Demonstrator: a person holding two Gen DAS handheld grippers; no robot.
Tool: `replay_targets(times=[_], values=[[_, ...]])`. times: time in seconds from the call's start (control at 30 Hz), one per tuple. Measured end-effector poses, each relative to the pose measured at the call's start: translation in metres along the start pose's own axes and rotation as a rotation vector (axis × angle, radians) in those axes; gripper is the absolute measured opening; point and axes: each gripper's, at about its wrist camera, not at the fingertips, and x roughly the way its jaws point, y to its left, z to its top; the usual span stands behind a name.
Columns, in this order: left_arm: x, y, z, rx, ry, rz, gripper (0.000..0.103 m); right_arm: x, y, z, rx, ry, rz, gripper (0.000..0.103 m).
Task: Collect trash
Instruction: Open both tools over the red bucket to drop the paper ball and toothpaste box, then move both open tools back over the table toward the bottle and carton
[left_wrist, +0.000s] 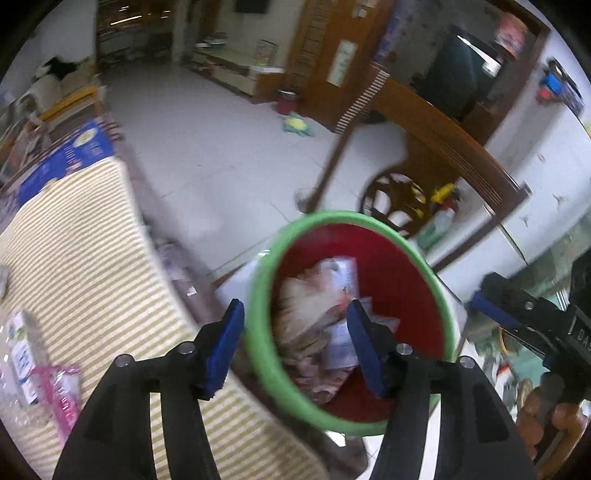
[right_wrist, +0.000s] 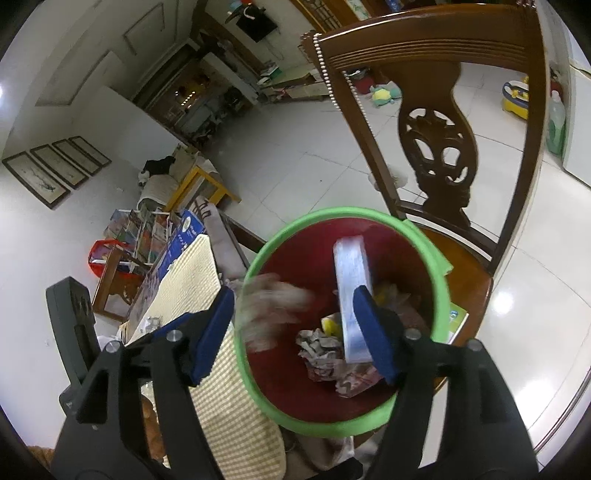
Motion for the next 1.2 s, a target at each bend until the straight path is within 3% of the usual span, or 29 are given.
replay_targets(times=[0.1,0.27,0.43,0.53,0.77,0.83,0.87,1.03,1.2], values=[[-0.013,0.035,-0.004,-0.067,-0.032,0.07,0.063,0.01,0.016,-0.003,-0.036,0.018,0.005,0.067],[-0.046,0.127,-0.023,-0.238,-0.092,0.286,0.067,0.032,0.043,-0.009,-0.085,0.063,0.034,0.071],[-0.073,0.218,-0.06,-0.434,-0.077,0.466,0.068,0.055,0.077,-0.027,-0.131,0.118,0.06,0.071],[-0.073,0.258,-0.08,-0.501,-0.026,0.522,0.068,0.064,0.097,-0.038,-0.152,0.14,0.071,0.071],[-0.05,0.299,-0.092,-0.478,0.074,0.46,0.068,0.08,0.148,-0.066,-0.209,0.163,0.069,0.071],[-0.042,0.303,-0.092,-0.462,0.093,0.428,0.064,0.087,0.164,-0.077,-0.224,0.175,0.064,0.071],[-0.04,0.307,-0.092,-0.462,0.1,0.394,0.055,0.09,0.172,-0.082,-0.23,0.182,0.064,0.071],[-0.059,0.316,-0.097,-0.422,0.068,0.333,0.053,0.12,0.219,-0.114,-0.304,0.238,0.041,0.071],[-0.087,0.346,-0.12,-0.388,0.072,0.322,0.053,0.161,0.273,-0.146,-0.429,0.301,0.025,0.071]])
